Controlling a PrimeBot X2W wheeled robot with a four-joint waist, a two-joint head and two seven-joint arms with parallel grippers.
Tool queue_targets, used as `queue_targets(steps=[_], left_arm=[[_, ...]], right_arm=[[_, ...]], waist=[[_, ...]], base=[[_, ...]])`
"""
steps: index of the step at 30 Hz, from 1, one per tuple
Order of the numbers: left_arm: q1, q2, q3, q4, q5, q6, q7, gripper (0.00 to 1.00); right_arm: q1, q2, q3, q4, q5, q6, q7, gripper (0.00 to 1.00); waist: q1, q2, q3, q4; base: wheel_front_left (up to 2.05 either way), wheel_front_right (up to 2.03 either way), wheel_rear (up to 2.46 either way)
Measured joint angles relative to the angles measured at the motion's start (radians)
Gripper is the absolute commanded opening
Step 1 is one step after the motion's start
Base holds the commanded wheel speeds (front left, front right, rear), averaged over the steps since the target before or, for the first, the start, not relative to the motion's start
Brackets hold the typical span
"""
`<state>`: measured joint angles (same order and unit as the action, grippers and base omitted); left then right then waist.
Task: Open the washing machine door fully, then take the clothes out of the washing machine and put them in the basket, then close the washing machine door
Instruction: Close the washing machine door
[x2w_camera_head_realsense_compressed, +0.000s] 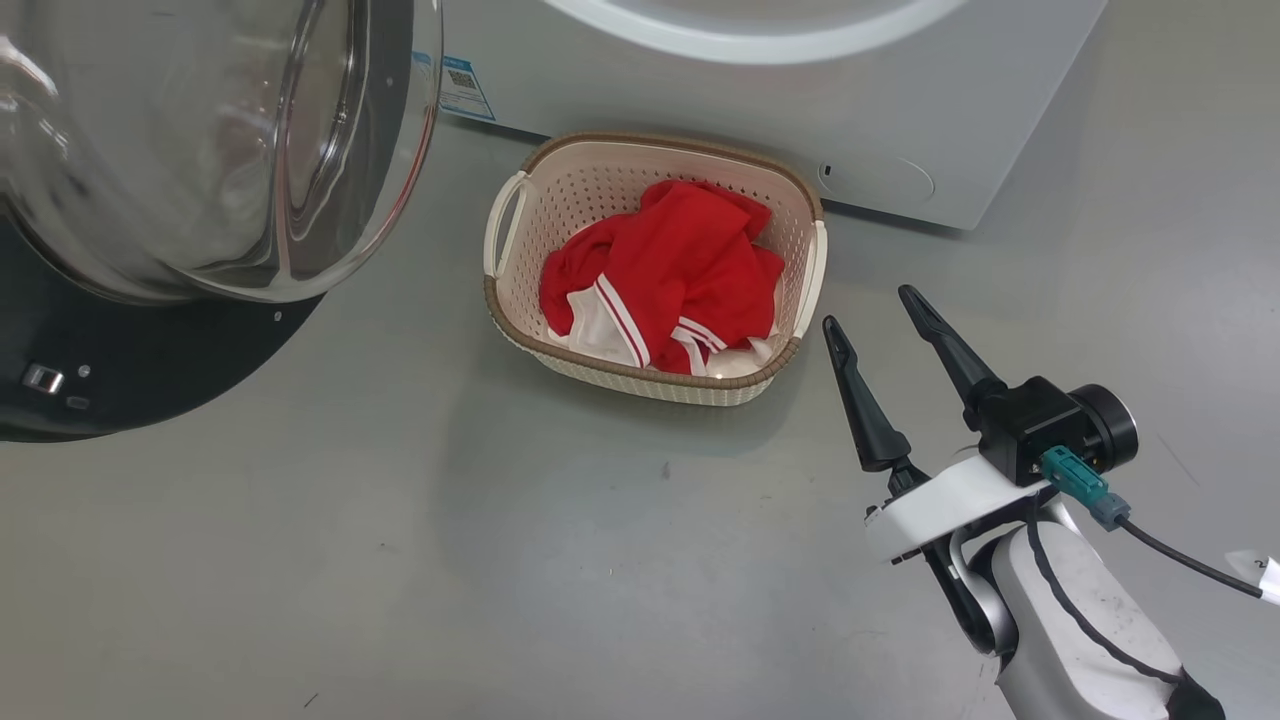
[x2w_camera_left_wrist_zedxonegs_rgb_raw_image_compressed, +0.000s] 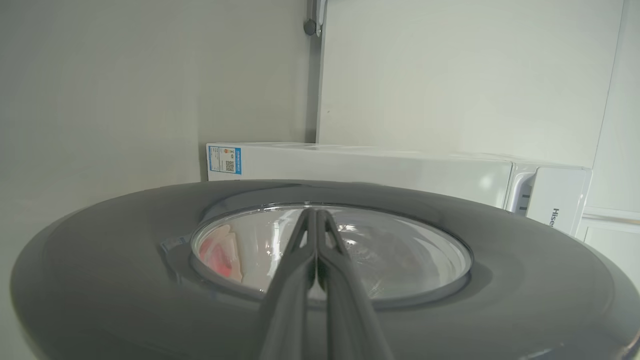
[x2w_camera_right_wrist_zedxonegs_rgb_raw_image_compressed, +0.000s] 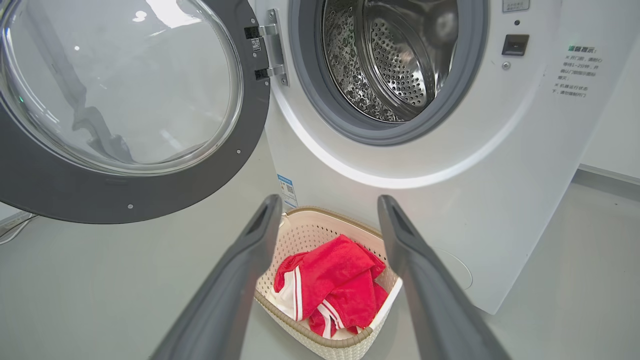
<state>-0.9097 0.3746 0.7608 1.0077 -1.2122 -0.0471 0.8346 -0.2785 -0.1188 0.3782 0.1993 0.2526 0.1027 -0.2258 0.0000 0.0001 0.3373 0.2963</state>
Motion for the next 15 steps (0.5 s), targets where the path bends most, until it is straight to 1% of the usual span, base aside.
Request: queue_targets(steps=[6,9,10,15], left_arm=[[0.024,-0.034,-0.009,-0.001,-0.021,-0.03,0.083,0.0],[0.029,-0.056,-0.008,-0.006,-0.059,-0.048,0.153,0.0],[0.029,-0.056,-0.008,-0.006,-0.059,-0.048,0.153,0.0],[0.035,-0.099,0.0,-0.024,-0.107,-0.059,0.235,0.0]], right_arm=[[0.0,0.002,0.001,0.003,0.001,0.0,-0.001,1.0],[0.0,0.004,0.001,0.007,0.002,0.0,-0.001,1.0],[0.0,0.004,0.001,0.007,0.002,0.0,-0.001,1.0],[0.001,0.007,0.003,0.013,0.004,0.0,-0.002,1.0]], waist=[[0.0,0.0,-0.012,0.003],[0.0,0.0,-0.018,0.005],[0.0,0.0,-0.018,0.005],[0.0,0.0,-0.029,0.008]], base=[[0.0,0.0,0.0],[0.0,0.0,0.0],[0.0,0.0,0.0],[0.0,0.0,0.0]])
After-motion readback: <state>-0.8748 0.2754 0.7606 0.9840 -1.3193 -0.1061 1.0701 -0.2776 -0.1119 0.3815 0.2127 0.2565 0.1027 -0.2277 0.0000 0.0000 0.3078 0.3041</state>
